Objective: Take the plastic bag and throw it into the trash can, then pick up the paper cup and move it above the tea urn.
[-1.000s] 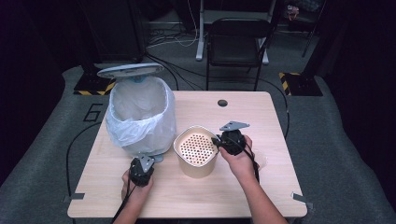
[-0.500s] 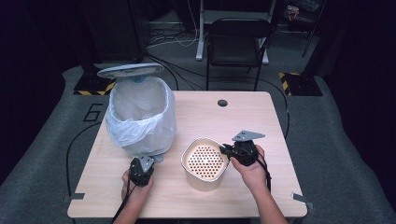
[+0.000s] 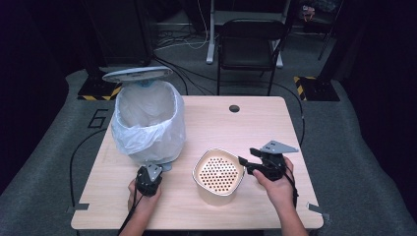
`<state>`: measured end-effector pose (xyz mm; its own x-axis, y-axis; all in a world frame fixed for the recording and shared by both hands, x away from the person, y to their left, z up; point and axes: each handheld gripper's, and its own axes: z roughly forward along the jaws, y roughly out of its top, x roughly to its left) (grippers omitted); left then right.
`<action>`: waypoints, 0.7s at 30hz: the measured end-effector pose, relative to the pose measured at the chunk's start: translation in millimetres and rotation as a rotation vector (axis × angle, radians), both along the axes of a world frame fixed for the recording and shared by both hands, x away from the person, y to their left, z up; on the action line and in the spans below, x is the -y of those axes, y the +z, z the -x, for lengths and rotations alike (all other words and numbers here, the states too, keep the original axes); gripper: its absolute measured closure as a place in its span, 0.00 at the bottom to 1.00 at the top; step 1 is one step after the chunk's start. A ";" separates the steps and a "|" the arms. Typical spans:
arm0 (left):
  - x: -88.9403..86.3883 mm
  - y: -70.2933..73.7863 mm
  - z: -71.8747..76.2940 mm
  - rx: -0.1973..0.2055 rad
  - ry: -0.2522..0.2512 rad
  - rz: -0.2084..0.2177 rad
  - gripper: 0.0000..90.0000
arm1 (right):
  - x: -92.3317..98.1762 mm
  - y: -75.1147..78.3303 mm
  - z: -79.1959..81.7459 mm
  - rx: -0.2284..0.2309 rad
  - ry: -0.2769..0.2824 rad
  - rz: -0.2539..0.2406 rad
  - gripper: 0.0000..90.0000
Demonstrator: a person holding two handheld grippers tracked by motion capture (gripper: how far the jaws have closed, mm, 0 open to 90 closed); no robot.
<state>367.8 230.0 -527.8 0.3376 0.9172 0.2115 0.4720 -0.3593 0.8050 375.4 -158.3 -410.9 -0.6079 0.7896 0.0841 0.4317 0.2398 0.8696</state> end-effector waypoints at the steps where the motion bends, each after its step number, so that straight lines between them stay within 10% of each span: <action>1: 0.0 0.0 0.0 0.000 0.000 -0.001 0.99 | 5.4 1.2 3.1 0.012 -0.022 0.009 0.42; 10: 0.2 -0.1 0.0 0.001 0.000 -0.001 0.99 | 51.6 -17.9 19.3 0.033 -0.148 0.005 0.23; 21: 0.0 -0.2 -0.1 0.003 0.002 0.003 0.99 | 58.9 -43.3 14.8 0.025 -0.174 0.040 0.14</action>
<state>367.8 230.0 -528.1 0.3354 0.9184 0.2100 0.4704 -0.3564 0.8073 360.7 -217.2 -454.2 -0.4635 0.8853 0.0375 0.4484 0.1978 0.8717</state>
